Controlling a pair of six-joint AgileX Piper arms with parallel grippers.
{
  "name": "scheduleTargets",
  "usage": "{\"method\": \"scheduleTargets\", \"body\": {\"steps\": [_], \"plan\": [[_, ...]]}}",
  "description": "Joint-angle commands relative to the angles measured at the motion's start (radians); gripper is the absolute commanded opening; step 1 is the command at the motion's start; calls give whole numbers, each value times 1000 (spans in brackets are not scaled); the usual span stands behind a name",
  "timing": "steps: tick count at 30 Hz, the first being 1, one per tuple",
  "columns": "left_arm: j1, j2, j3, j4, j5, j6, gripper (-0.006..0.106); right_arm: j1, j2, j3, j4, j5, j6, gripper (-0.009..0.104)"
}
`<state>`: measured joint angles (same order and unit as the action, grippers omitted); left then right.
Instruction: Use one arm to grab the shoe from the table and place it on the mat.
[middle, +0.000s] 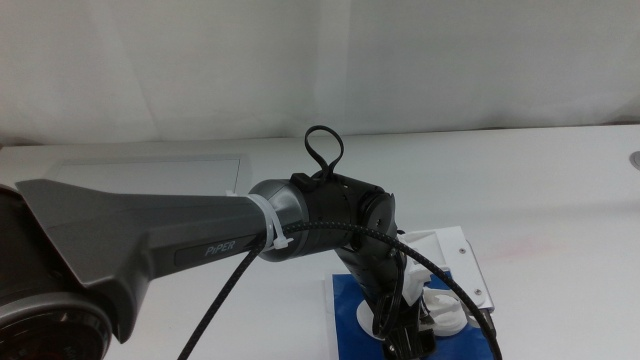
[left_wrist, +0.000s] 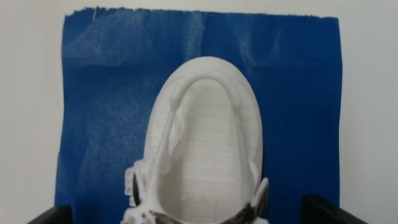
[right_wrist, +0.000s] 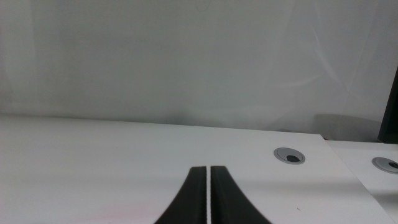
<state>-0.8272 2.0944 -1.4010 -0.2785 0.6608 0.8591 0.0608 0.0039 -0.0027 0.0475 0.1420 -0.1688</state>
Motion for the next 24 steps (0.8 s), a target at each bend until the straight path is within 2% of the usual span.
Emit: {"method": "scheduleTargets", "body": {"steps": [1,6,9,12,15,16,18,20,24], "plan": [[0,-1,-2,2,5,-20,93,4,-12,39,-10,-4,-3,-3],[0,-70,-3,11,16,-39,93,4,-12,39,-10,-4,-3,-3],[0,-138,-12,63,21,-115,93,4,-12,39,-10,-4,-3,-3],[0,-205,-35,179,27,-284,93,4,-12,39,-10,-4,-3,-3],[5,-268,-66,334,37,-509,93,4,-12,39,-10,-4,-3,-3],[23,-311,-82,436,56,-659,93,4,-12,39,-10,-4,-3,-3],[58,-350,-85,501,70,-786,93,4,-12,39,-10,-4,-3,-3],[109,-392,-85,518,82,-849,93,4,-12,39,-10,-4,-3,-3],[248,-462,-85,487,106,-859,93,4,-12,39,-10,-4,-3,-3]]}}
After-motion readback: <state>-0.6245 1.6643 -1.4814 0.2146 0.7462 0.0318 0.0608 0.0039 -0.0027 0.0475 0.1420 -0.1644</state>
